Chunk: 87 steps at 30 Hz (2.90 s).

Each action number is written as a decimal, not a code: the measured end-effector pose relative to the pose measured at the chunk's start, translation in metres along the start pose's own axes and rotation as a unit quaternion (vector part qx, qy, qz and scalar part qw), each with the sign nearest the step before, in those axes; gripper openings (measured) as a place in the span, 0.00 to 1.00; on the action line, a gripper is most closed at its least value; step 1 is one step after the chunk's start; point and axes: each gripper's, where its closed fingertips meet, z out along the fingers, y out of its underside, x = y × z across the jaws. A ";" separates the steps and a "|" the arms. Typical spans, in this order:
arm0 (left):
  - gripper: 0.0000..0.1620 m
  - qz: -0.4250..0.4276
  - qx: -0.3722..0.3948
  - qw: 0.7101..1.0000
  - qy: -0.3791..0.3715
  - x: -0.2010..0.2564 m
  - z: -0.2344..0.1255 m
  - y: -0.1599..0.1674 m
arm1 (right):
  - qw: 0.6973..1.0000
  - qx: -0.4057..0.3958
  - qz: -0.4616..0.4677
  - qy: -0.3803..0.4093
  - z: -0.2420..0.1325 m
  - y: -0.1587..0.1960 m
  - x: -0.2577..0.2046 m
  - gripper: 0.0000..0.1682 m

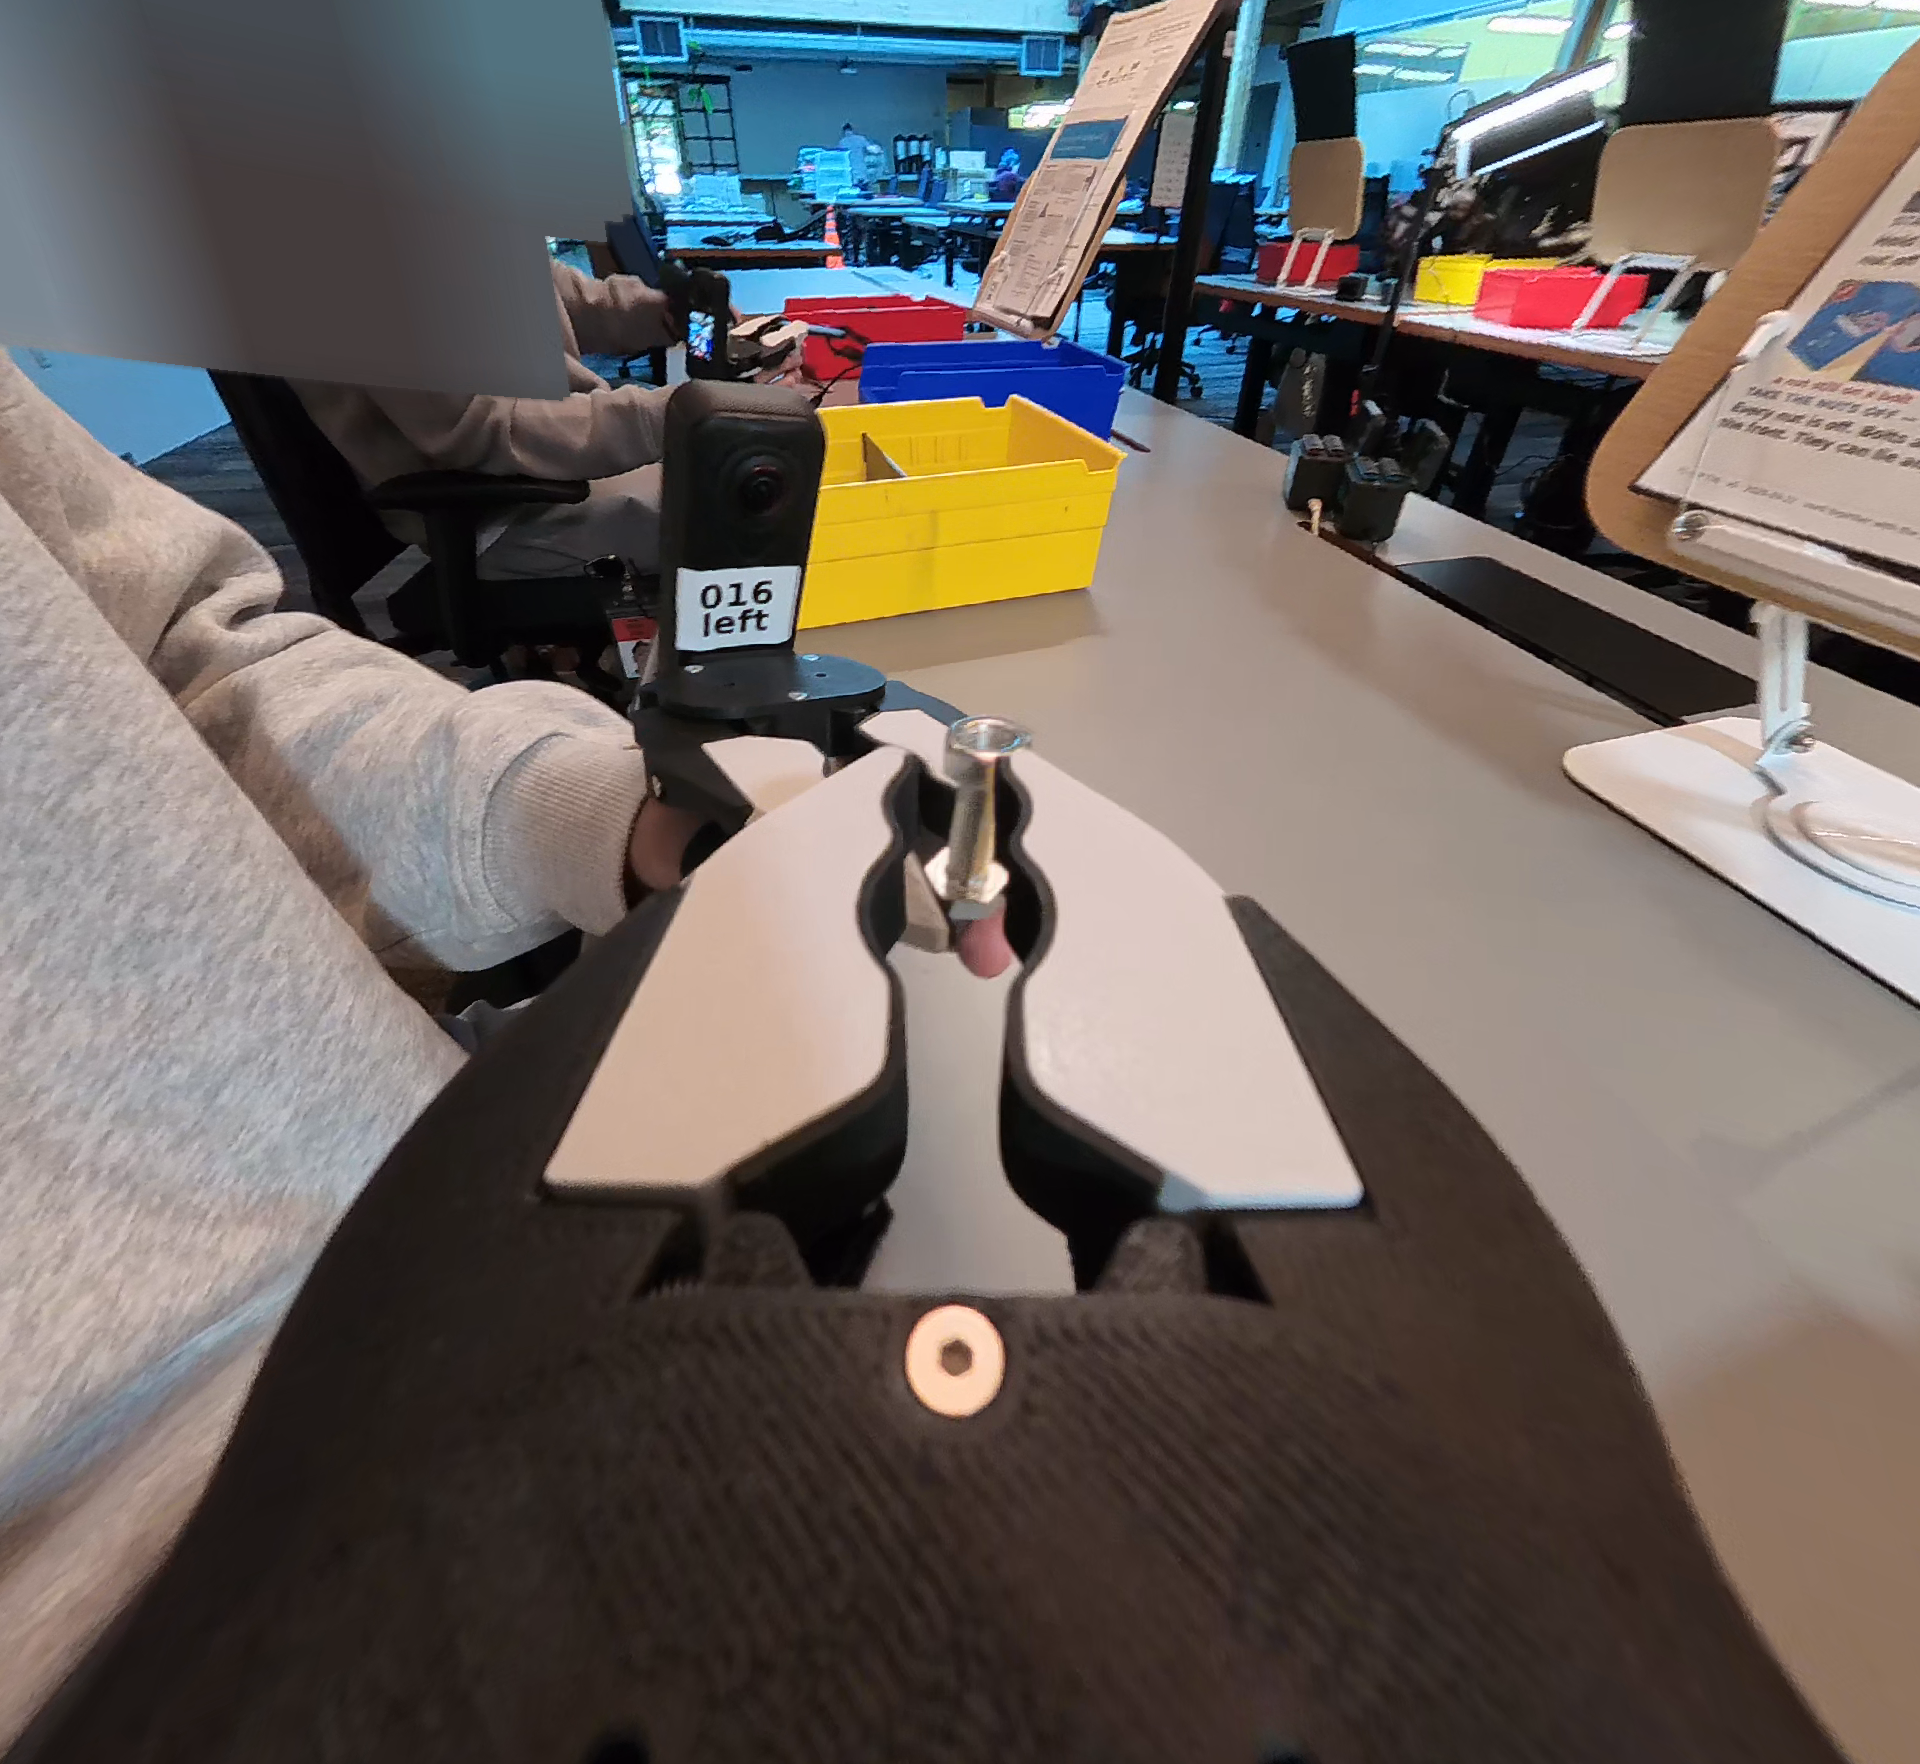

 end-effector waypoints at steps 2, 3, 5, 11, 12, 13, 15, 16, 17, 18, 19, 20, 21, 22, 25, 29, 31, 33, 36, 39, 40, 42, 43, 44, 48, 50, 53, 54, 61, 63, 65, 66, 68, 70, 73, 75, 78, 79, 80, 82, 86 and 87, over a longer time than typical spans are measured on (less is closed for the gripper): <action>0.11 0.003 -0.002 1.000 0.002 0.001 0.000 0.001 | 1.000 0.007 -0.001 0.010 -0.001 -0.002 0.003 0.10; 0.11 0.004 -0.004 1.000 0.003 0.002 0.001 0.001 | 1.000 0.007 -0.001 0.014 0.000 -0.001 0.004 0.11; 0.11 0.005 -0.006 1.000 0.006 0.003 0.001 0.002 | 1.000 0.002 0.000 0.018 0.001 0.000 0.005 0.13; 0.11 0.003 -0.006 1.000 0.007 0.003 0.001 0.002 | 1.000 -0.005 -0.001 0.007 0.004 0.003 0.001 0.14; 0.11 0.003 -0.006 1.000 0.006 0.002 0.001 0.002 | 1.000 -0.005 -0.001 0.006 0.004 0.003 0.001 0.14; 0.11 0.002 -0.005 1.000 0.005 0.002 0.001 0.002 | 1.000 -0.004 0.000 0.005 0.003 0.003 0.001 0.13; 0.11 0.000 -0.003 1.000 0.002 0.001 0.001 0.001 | 1.000 -0.003 0.002 -0.001 0.002 0.003 0.000 0.11; 0.11 -0.002 -0.003 1.000 0.001 0.000 0.001 0.001 | 1.000 -0.002 0.004 -0.005 0.001 0.002 -0.001 0.09; 0.11 -0.002 -0.004 1.000 0.001 0.000 0.000 0.001 | 1.000 0.000 0.004 -0.006 0.001 0.002 -0.001 0.09; 0.11 -0.002 -0.004 1.000 0.000 0.000 0.001 0.001 | 1.000 0.001 0.004 -0.002 0.000 0.001 0.000 0.09; 0.11 -0.001 -0.005 1.000 0.001 0.000 0.001 0.002 | 1.000 0.002 0.003 0.003 0.000 0.001 0.002 0.09; 0.11 -0.001 -0.005 1.000 0.002 0.000 0.001 0.002 | 1.000 0.005 0.002 0.008 0.000 0.000 0.003 0.09; 0.11 0.000 -0.006 1.000 0.002 0.001 0.001 0.002 | 1.000 0.005 0.001 0.011 0.000 0.000 0.004 0.10; 0.11 0.001 -0.006 1.000 0.003 0.001 0.001 0.002 | 1.000 0.004 0.002 0.012 0.000 0.001 0.004 0.10; 0.11 0.001 -0.006 1.000 0.005 0.002 0.002 0.002 | 1.000 0.000 0.000 0.017 0.002 0.003 0.005 0.13; 0.11 0.004 -0.009 1.000 0.006 0.003 0.002 0.003 | 1.000 -0.002 -0.001 0.020 0.004 0.003 0.005 0.14; 0.11 0.009 -0.012 1.000 0.007 0.004 0.002 0.004 | 1.000 -0.004 0.001 0.018 0.004 0.004 0.005 0.14; 0.11 0.012 -0.013 1.000 0.010 0.005 0.003 0.005 | 1.000 -0.006 0.004 0.016 0.005 0.005 0.004 0.14; 0.11 0.012 -0.011 1.000 0.013 0.007 0.003 0.004 | 1.000 -0.009 0.009 0.008 0.005 0.007 0.002 0.12; 0.11 0.011 -0.011 1.000 0.014 0.007 0.003 0.004 | 1.000 -0.010 0.010 0.005 0.006 0.007 0.001 0.11; 0.11 0.011 -0.012 1.000 0.014 0.007 0.003 0.004 | 1.000 -0.011 0.010 0.004 0.006 0.007 0.001 0.11; 0.11 0.012 -0.012 1.000 0.014 0.007 0.003 0.004 | 1.000 -0.014 0.006 0.005 0.006 0.007 0.001 0.11; 0.11 0.012 -0.012 1.000 0.014 0.007 0.003 0.004 | 1.000 -0.017 0.003 0.007 0.006 0.007 0.001 0.11; 0.11 0.012 -0.012 1.000 0.014 0.007 0.003 0.004 | 1.000 -0.019 0.000 0.008 0.005 0.007 0.001 0.11; 0.11 0.012 -0.012 1.000 0.012 0.006 0.003 0.004 | 1.000 -0.024 -0.007 0.014 0.006 0.008 0.001 0.11; 0.11 0.011 -0.013 1.000 0.011 0.006 0.003 0.005 | 1.000 -0.025 -0.009 0.017 0.006 0.008 0.002 0.11; 0.11 0.012 -0.016 1.000 0.008 0.005 0.003 0.005 | 0.999 -0.033 -0.020 0.024 0.006 0.009 0.002 0.11; 0.11 0.013 -0.017 1.000 0.006 0.004 0.003 0.006 | 0.999 -0.036 -0.024 0.026 0.006 0.009 0.002 0.11; 0.11 0.017 -0.022 1.000 0.003 0.003 0.003 0.007 | 0.998 -0.047 -0.033 0.031 0.006 0.011 0.003 0.11; 0.11 0.019 -0.024 1.000 0.001 0.003 0.003 0.008 | 0.997 -0.053 -0.040 0.033 0.006 0.012 0.003 0.11; 0.11 0.020 -0.027 0.999 -0.001 0.002 0.003 0.009 | 0.996 -0.060 -0.046 0.036 0.006 0.012 0.003 0.11; 0.11 0.020 -0.027 0.999 -0.002 0.002 0.003 0.009 | 0.996 -0.061 -0.049 0.038 0.006 0.013 0.003 0.11; 0.11 0.020 -0.029 0.999 -0.002 0.002 0.003 0.009 | 0.996 -0.063 -0.051 0.039 0.006 0.013 0.003 0.11; 0.12 0.021 -0.030 0.999 -0.003 0.002 0.003 0.009 | 0.996 -0.064 -0.052 0.039 0.005 0.013 0.003 0.11; 0.12 0.020 -0.031 0.999 -0.002 0.002 0.003 0.010 | 0.996 -0.062 -0.049 0.038 0.005 0.014 0.004 0.11; 0.11 0.020 -0.031 0.999 -0.002 0.002 0.003 0.010 | 0.997 -0.058 -0.047 0.036 0.005 0.014 0.004 0.11; 0.11 0.017 -0.029 0.999 -0.002 0.002 0.003 0.010 | 0.997 -0.053 -0.044 0.036 0.005 0.013 0.004 0.12; 0.11 0.016 -0.029 0.999 -0.002 0.002 0.003 0.009 | 0.997 -0.050 -0.041 0.034 0.005 0.013 0.003 0.12; 0.11 0.014 -0.028 1.000 -0.002 0.001 0.003 0.009 | 0.998 -0.047 -0.038 0.033 0.006 0.012 0.003 0.13; 0.11 0.012 -0.026 1.000 -0.001 0.001 0.003 0.008 | 0.998 -0.039 -0.030 0.031 0.006 0.011 0.003 0.15; 0.11 0.006 -0.019 1.000 0.000 0.001 0.002 0.006 | 1.000 -0.024 -0.002 0.018 0.006 0.011 0.003 0.17; 0.11 0.003 -0.017 1.000 -0.001 0.000 0.002 0.006 | 1.000 -0.020 0.005 0.014 0.005 0.010 0.003 0.17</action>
